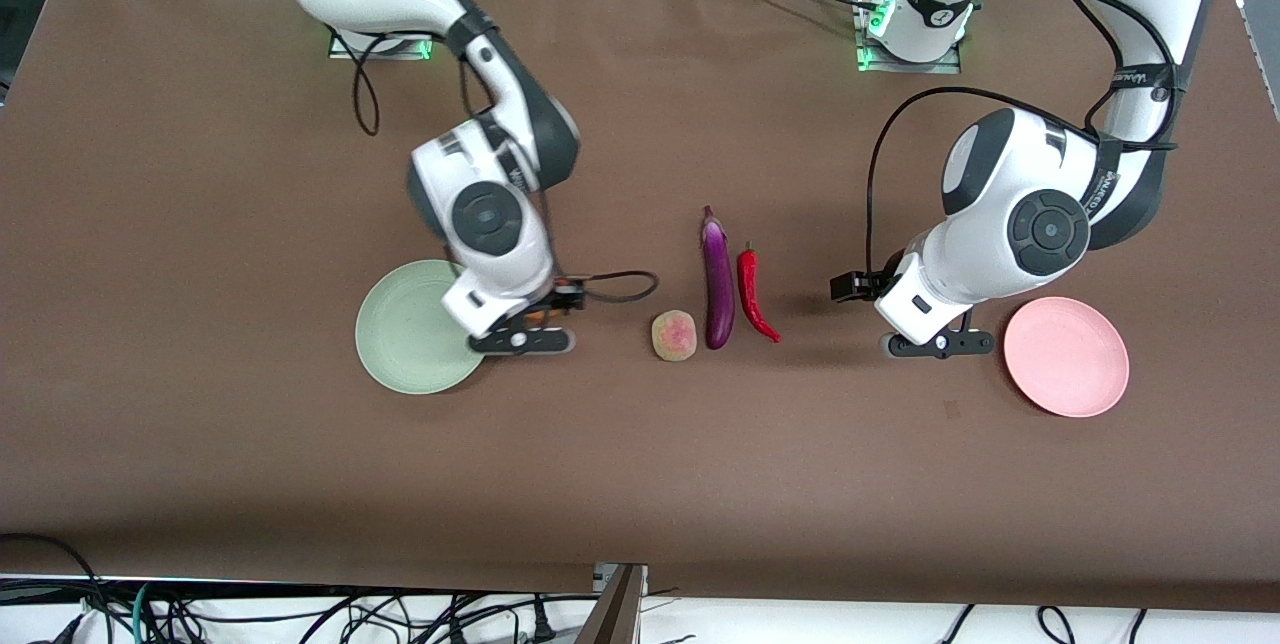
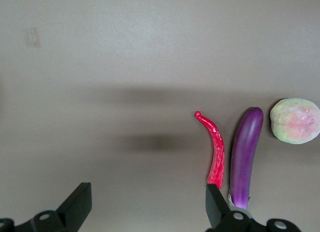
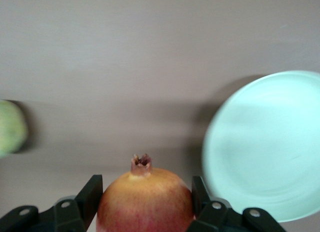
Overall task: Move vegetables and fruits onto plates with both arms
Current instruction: 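Grasp the red pomegranate with the right gripper and carry it onto the green plate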
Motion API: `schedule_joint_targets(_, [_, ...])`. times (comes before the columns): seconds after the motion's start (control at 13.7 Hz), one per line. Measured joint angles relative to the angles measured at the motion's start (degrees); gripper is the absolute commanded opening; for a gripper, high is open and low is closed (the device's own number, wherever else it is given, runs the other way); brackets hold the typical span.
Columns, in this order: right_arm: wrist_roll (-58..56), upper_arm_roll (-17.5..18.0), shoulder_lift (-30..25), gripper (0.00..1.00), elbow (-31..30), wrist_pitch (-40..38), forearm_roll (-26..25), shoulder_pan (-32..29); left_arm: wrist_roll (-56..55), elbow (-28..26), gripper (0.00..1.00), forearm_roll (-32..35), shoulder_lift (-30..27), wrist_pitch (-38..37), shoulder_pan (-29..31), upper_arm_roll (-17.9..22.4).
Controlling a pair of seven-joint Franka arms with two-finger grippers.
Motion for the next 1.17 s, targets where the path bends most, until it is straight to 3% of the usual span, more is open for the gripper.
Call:
schedule_joint_targets(0.36, [-17.85,-0.53,-1.89,0.40,-5.98,0.08,0.00,-10.25,-0.02,0.00,1.00,0.00,0.01,0.00,-0.03,-0.01])
schedule_joint_targets(0.58, [-21.69,-0.75,-1.92,0.41,-9.94,3.29,0.00,-13.85,-0.15,0.00,1.00,0.00,0.22,0.00,-0.38,-0.07])
schedule_joint_targets(0.88, [-21.88,-0.90,-1.79,0.53,-16.41,13.16,0.00,-15.32,-2.33,-0.18,1.00,0.00,2.66,1.80,-2.36,-0.16])
schedule_joint_targets(1.02, [-21.88,-0.90,-1.73,0.64,-17.22,14.09,0.00,-15.97,-5.47,-0.52,1.00,0.00,5.12,5.63,-4.07,-0.17])
schedule_joint_targets(1.17, [-21.85,-0.90,-1.79,0.68,-17.21,14.23,0.00,-16.13,-10.94,-1.14,1.00,0.00,8.03,11.40,-5.89,-0.16])
